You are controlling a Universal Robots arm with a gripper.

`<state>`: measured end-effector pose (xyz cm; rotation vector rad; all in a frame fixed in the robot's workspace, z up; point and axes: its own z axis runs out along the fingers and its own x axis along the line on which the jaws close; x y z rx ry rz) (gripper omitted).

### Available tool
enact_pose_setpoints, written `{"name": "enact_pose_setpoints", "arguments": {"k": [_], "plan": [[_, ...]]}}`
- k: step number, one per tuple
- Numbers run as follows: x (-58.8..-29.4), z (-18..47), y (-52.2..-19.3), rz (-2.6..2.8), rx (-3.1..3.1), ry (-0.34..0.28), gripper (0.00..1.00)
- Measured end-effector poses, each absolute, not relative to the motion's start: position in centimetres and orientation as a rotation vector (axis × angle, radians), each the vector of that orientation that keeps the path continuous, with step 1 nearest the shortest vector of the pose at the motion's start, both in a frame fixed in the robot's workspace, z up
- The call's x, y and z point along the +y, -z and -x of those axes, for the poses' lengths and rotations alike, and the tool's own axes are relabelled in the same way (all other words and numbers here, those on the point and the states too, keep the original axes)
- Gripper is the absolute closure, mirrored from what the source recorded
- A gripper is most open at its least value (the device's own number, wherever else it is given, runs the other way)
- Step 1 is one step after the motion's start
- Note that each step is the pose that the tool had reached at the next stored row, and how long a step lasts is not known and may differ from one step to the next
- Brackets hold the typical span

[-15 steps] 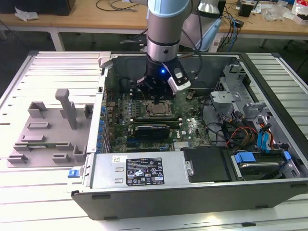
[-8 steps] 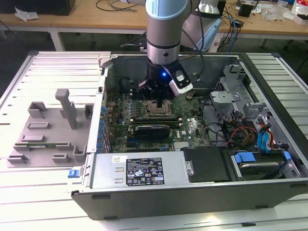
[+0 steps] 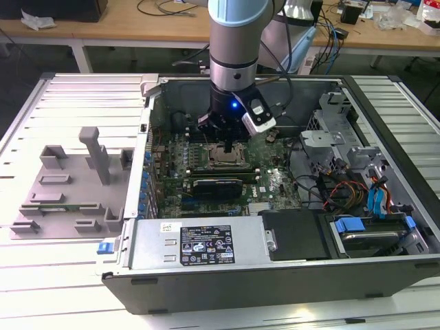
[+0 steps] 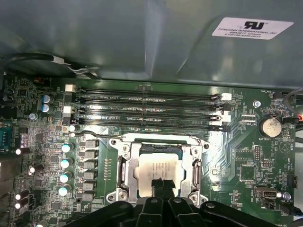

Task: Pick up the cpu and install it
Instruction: 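Install the first cpu locking lever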

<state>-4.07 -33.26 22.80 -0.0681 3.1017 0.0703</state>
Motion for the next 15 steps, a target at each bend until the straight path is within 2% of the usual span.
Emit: {"name": "enact_pose_setpoints", "arguments": {"k": [15], "plan": [[-33.26, 4.07, -23.54, 0.068, 3.102, -0.070, 0.89]]}}
